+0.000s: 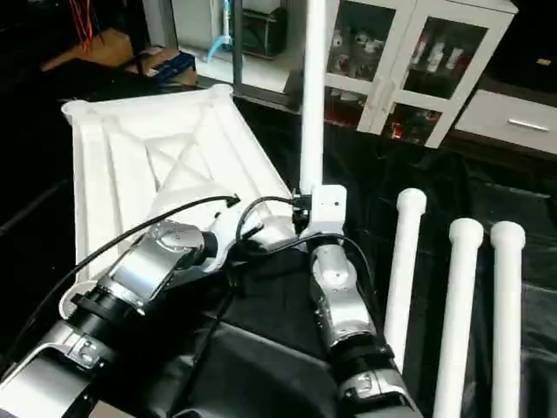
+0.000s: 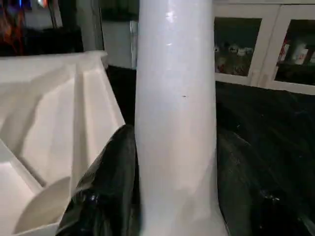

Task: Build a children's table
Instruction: Insert table leg to table base

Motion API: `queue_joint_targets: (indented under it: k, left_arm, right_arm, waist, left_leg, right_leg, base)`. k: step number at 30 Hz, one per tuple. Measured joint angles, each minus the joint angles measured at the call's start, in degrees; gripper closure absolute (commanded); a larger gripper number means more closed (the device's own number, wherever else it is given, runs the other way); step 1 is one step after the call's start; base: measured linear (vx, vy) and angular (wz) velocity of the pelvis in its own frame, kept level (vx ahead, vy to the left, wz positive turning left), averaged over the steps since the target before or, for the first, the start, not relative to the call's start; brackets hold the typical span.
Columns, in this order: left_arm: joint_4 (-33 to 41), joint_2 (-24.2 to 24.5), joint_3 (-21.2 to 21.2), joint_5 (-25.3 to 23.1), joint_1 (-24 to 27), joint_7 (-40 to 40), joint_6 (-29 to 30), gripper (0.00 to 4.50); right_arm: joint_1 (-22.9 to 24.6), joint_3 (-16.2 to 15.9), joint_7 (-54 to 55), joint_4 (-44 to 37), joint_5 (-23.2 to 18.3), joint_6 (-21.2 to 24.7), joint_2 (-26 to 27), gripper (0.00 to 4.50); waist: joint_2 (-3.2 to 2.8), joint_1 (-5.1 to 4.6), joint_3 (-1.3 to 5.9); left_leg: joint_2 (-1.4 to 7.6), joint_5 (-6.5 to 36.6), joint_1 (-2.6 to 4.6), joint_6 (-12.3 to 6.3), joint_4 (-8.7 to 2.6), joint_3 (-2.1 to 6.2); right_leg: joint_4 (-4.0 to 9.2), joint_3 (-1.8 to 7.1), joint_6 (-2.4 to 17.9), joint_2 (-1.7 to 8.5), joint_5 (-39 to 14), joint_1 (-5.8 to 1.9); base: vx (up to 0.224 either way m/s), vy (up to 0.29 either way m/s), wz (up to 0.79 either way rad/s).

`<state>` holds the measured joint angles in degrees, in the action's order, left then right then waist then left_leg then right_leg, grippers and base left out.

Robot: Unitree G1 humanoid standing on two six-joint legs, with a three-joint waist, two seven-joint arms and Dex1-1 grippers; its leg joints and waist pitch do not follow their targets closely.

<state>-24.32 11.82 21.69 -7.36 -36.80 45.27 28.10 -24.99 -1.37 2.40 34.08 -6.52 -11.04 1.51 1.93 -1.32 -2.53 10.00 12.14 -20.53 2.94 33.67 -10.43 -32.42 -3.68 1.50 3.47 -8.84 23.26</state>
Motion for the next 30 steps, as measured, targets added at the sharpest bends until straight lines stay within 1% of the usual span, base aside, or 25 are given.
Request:
queue_joint_targets:
  k: [2,3,4,6,7,8,9,10,12,14,16,18,19,20,21,22,24,26,28,30]
  left_arm:
    - [-0.07,1.77,0.40,-0.07,0.07,0.06,-3.18,4.50]
    - [-0.09,2.69,0.57,-0.12,0.17,0.44,-5.09,4.50]
    - [-0.12,4.79,0.74,-0.16,0.61,2.03,-9.19,4.50]
    - [-0.27,8.19,0.57,-0.18,1.54,4.09,-14.78,4.50]
    - [-0.38,9.70,0.36,-0.14,2.08,5.25,-17.79,4.50]
    - [-0.62,10.18,0.06,-0.16,2.42,5.79,-19.49,4.50]
    - [-0.91,10.31,-0.56,-0.06,2.50,6.23,-20.10,4.50]
    - [-1.05,10.57,-2.10,0.86,2.50,7.90,-19.88,4.21]
    - [-0.86,10.61,-4.57,3.05,2.47,9.99,-19.10,3.92]
    - [0.99,9.63,-8.32,8.00,1.95,11.77,-18.95,3.85]
    - [3.09,8.66,-10.54,12.35,0.50,13.66,-17.69,3.55]
    - [3.43,8.14,-13.41,16.71,-1.07,14.45,-16.01,3.50]
    - [3.30,8.11,-14.73,18.17,-2.00,14.32,-15.57,3.49]
    - [1.31,7.39,-16.54,19.31,-4.53,11.93,-15.37,3.39]
    - [-1.04,7.22,-18.04,19.47,-7.03,9.07,-15.23,3.23]
    - [-3.90,6.97,-19.67,18.79,-10.02,5.21,-15.10,3.23]
    - [-8.70,6.54,-22.77,17.04,-15.20,-3.04,-14.62,3.05]
    - [-15.79,4.40,-25.95,15.97,-20.26,-14.41,-13.11,3.03]
    - [-24.13,3.47,-26.48,15.10,-23.98,-23.35,-13.32,3.03]
    - [-28.45,2.49,-26.33,14.82,-25.02,-27.00,-13.94,3.03]
  right_arm:
    - [0.43,0.04,-2.44,-1.75,-1.92,-0.79,0.21,2.64]
    - [0.46,0.10,-3.40,-2.54,-2.84,-0.78,0.23,2.64]
    - [0.36,0.81,-4.84,-3.82,-4.47,-0.45,0.11,2.64]
    - [0.37,3.18,-6.34,-5.26,-6.91,0.55,-1.31,2.64]
    - [0.36,4.95,-7.58,-6.24,-8.78,2.16,-3.28,2.64]
    - [0.34,6.16,-8.46,-6.89,-9.67,2.93,-4.36,2.64]
    - [0.25,7.22,-9.29,-7.52,-10.91,3.53,-5.14,2.64]
    - [-0.07,8.10,-11.07,-9.03,-12.61,4.67,-5.94,2.64]
    - [-0.91,8.45,-13.39,-11.02,-14.37,5.85,-6.79,2.64]
    - [-1.85,8.57,-15.66,-12.85,-16.14,7.27,-7.79,2.64]
    - [-2.52,8.15,-17.95,-14.66,-17.26,8.91,-8.57,2.64]
    - [-2.48,7.77,-20.32,-16.26,-18.59,10.85,-9.49,2.64]
    - [-2.37,7.71,-21.22,-16.83,-18.87,11.60,-10.02,2.64]
    - [-1.62,7.68,-22.85,-18.15,-19.50,12.84,-11.46,2.64]
    - [-1.40,7.57,-24.05,-18.62,-19.79,13.59,-12.14,2.64]
    - [-1.16,7.46,-24.87,-19.28,-19.92,14.34,-12.58,2.64]
    - [-0.51,6.66,-26.30,-20.62,-19.94,15.03,-12.67,2.64]
    - [0.15,5.63,-26.89,-20.89,-19.86,15.53,-12.40,2.64]
    - [0.75,3.73,-27.69,-20.94,-19.52,15.72,-11.38,2.64]
    - [0.91,1.97,-28.16,-20.93,-18.60,15.88,-10.39,2.64]
  waist:
    - [0.06,-0.08,-0.23]
    - [0.05,-0.02,-0.31]
    - [-0.09,0.03,-0.43]
    - [-0.16,0.19,-0.50]
    - [-0.16,0.38,-0.59]
    - [-0.18,0.49,-0.62]
    - [-0.22,0.49,-0.65]
    - [-0.45,0.48,-0.81]
    - [-0.76,0.39,-1.00]
    - [-0.70,0.83,-1.07]
    - [-0.70,1.35,-1.06]
    - [-0.68,1.61,-1.07]
    - [-0.68,1.63,-1.08]
    - [-0.60,1.91,-1.12]
    - [-0.52,1.97,-1.17]
    - [-0.48,2.05,-1.20]
    - [-0.49,2.11,-1.19]
    - [-0.47,2.25,-1.18]
    - [-0.47,2.24,-1.18]
    - [-0.47,2.32,-1.18]
  left_leg:
    - [0.00,-0.02,-0.12,0.02,0.06,-0.02]
    - [0.01,-0.05,-0.32,0.04,0.12,-0.02]
    - [0.04,-0.13,-0.60,-0.08,0.27,-0.02]
    - [0.09,-0.26,-0.64,-0.22,0.27,-0.02]
    - [0.10,-0.27,-0.70,-0.22,0.29,-0.03]
    - [0.10,-0.28,-0.70,-0.24,0.31,-0.09]
    - [0.10,-0.27,-0.69,-0.26,0.35,-0.16]
    - [0.10,-0.26,-0.69,-0.28,0.42,-0.22]
    - [0.08,-0.25,-0.56,-0.31,0.43,-0.46]
    - [0.16,-0.25,-0.54,-0.30,0.51,-0.50]
    - [0.23,-0.26,-0.42,-0.28,0.60,-0.69]
    - [0.25,-0.25,-0.38,-0.26,0.78,-0.80]
    - [0.25,-0.19,-0.35,-0.17,0.84,-0.82]
    - [0.25,-0.14,-0.39,-0.07,0.93,-0.82]
    - [0.29,-0.10,-0.40,0.00,0.97,-0.85]
    - [0.32,-0.11,-0.43,0.00,1.02,-0.89]
    - [0.32,-0.11,-0.30,0.00,1.11,-0.88]
    - [0.32,-0.11,-0.18,-0.01,1.22,-0.85]
    - [0.31,-0.11,-0.31,-0.02,1.28,-0.82]
    - [0.31,-0.17,-0.44,-0.14,1.27,-0.82]
  right_leg:
    - [-0.26,0.03,-0.01,0.00,0.00,0.24]
    - [-0.45,0.06,-0.02,0.00,-0.02,0.48]
    - [-0.63,0.07,-0.02,-0.01,-0.02,0.85]
    - [-0.75,0.05,-0.01,-0.05,-0.02,0.94]
    - [-0.74,0.03,-0.01,-0.05,-0.02,0.97]
    - [-0.73,0.06,0.00,-0.04,-0.03,0.97]
    - [-0.73,0.09,0.00,-0.03,-0.03,0.97]
    - [-0.74,0.14,0.02,-0.01,-0.01,0.98]
    - [-0.86,0.29,0.03,0.02,0.00,0.99]
    - [-1.07,0.30,0.07,0.00,-0.04,1.06]
    - [-1.26,0.36,0.09,0.00,-0.05,1.05]
    - [-1.53,0.46,0.12,0.01,-0.08,1.07]
    - [-1.60,0.50,0.12,0.01,-0.08,1.06]
    - [-1.67,0.52,0.13,0.01,-0.08,1.06]
    - [-1.70,0.52,0.16,0.02,-0.05,1.04]
    - [-1.70,0.52,0.22,0.01,0.00,1.04]
    - [-1.69,0.53,0.21,0.03,0.04,0.80]
    - [-1.68,0.52,0.20,0.03,0.03,0.63]
    - [-1.66,0.53,0.18,0.03,0.05,0.71]
    - [-1.63,0.53,0.17,0.03,0.05,0.85]
  base:
    - [0.000,0.000,0.00]
    - [0.000,0.000,0.00]
    - [0.000,0.000,0.00]
    - [0.000,0.000,0.00]
    - [0.000,0.000,0.00]
    - [0.000,0.000,0.00]
    - [0.000,0.000,0.00]
    - [0.000,0.000,0.00]
    - [0.000,0.000,0.00]
    - [0.000,0.000,0.00]
    - [0.000,0.000,0.00]
    - [0.000,0.000,0.00]
    - [0.000,0.000,0.00]
    - [0.000,0.000,0.00]
    - [0.000,0.000,0.00]
    - [0.000,0.000,0.00]
    - [0.000,0.000,0.00]
    - [0.000,0.000,0.00]
    - [0.000,0.000,0.00]
    - [0.000,0.000,0.00]
